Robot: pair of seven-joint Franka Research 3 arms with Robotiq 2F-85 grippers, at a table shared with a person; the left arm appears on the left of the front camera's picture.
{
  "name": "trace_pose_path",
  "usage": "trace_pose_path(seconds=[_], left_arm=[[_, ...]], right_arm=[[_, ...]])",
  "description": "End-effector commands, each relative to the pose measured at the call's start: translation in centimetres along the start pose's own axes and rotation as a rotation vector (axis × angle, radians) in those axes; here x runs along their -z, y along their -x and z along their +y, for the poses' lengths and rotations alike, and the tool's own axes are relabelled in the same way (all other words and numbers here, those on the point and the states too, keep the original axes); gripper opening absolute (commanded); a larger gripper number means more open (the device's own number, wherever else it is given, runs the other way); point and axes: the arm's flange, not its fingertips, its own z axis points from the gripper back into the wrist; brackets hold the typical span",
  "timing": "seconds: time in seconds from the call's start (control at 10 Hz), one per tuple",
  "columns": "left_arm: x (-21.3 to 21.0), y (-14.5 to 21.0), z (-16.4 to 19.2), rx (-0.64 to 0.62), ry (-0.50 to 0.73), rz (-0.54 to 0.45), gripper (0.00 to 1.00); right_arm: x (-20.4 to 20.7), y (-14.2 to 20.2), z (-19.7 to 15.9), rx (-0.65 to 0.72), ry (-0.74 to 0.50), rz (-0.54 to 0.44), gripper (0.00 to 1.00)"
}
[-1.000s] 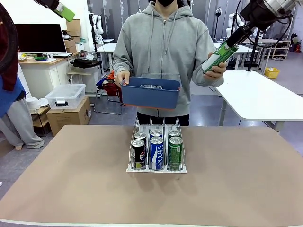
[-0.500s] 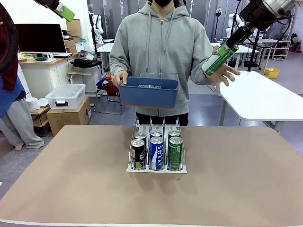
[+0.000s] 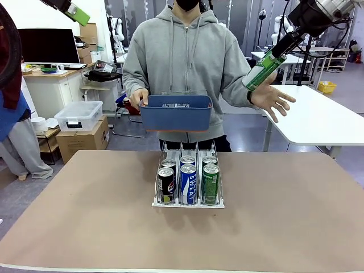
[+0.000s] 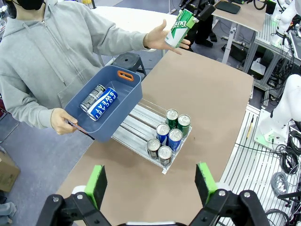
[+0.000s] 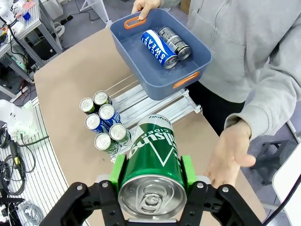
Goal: Fill the beverage cans into the dispenser.
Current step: Place the picked Sprite in the line of the Automatic Can Dispenser with the same cans.
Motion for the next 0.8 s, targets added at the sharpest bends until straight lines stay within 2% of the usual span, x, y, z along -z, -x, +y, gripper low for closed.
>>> trace_pose_path(seconds=[0.0,0.6,0.7], left_arm=[[-0.03,0.04,0.05,-0.002,-0.007,0.002,1.0],[-0.03,0.04,0.05,-0.002,-0.007,0.002,1.0],[-0.03,0.04,0.05,-0.002,-0.007,0.002,1.0]], right_arm=[[-0.16,-0.13,0.14,-0.005,0.001,-0.004,0.0],[-0.16,-0.13,0.14,-0.005,0.001,-0.004,0.0],[0.0,0.0,0.0,0.0,0.0,0.0,0.58]])
